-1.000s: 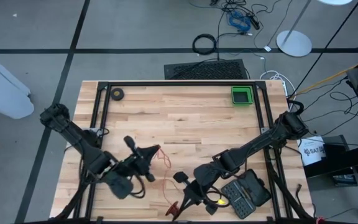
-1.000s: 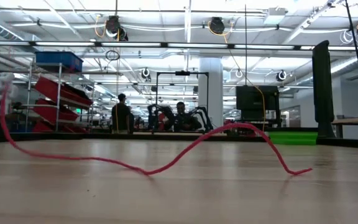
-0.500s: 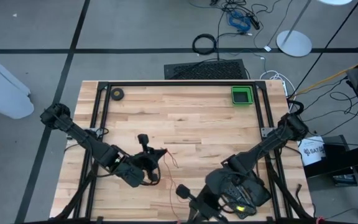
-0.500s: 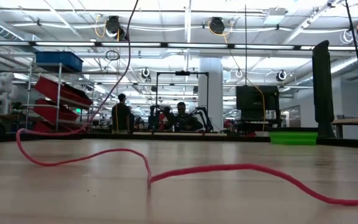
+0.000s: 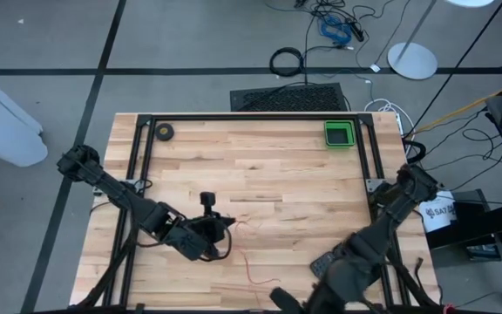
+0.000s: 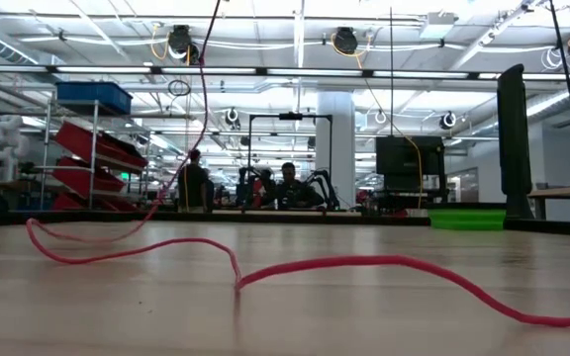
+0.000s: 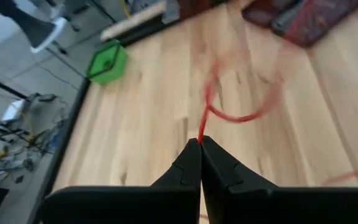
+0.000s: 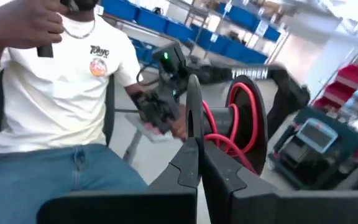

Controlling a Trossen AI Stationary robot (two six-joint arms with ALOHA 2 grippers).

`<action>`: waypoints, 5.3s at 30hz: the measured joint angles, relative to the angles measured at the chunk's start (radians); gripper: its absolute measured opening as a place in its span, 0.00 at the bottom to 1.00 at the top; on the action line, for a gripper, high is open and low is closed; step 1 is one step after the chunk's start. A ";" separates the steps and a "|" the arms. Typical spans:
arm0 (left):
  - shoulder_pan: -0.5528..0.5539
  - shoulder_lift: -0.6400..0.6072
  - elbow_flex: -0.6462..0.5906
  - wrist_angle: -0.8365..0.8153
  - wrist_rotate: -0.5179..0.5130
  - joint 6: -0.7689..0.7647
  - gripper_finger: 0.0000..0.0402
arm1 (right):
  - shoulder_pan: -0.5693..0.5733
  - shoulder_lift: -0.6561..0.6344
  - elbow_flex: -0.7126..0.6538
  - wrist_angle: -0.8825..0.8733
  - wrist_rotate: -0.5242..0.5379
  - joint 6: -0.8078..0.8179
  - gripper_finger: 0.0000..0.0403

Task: Coil cords
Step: Uncoil the red wire on the black spool

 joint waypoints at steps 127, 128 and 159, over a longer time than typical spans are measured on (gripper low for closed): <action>-0.132 0.003 0.078 -0.474 -0.068 -0.202 0.00 | 0.074 0.007 0.045 -0.096 0.158 -0.058 0.00; -0.134 0.003 0.077 -0.476 -0.045 -0.201 0.00 | 0.080 0.006 0.049 -0.115 0.208 -0.060 0.00; -0.422 -0.019 0.231 -0.473 -0.230 -0.332 0.12 | 0.108 -0.075 0.058 -0.653 0.748 0.283 0.00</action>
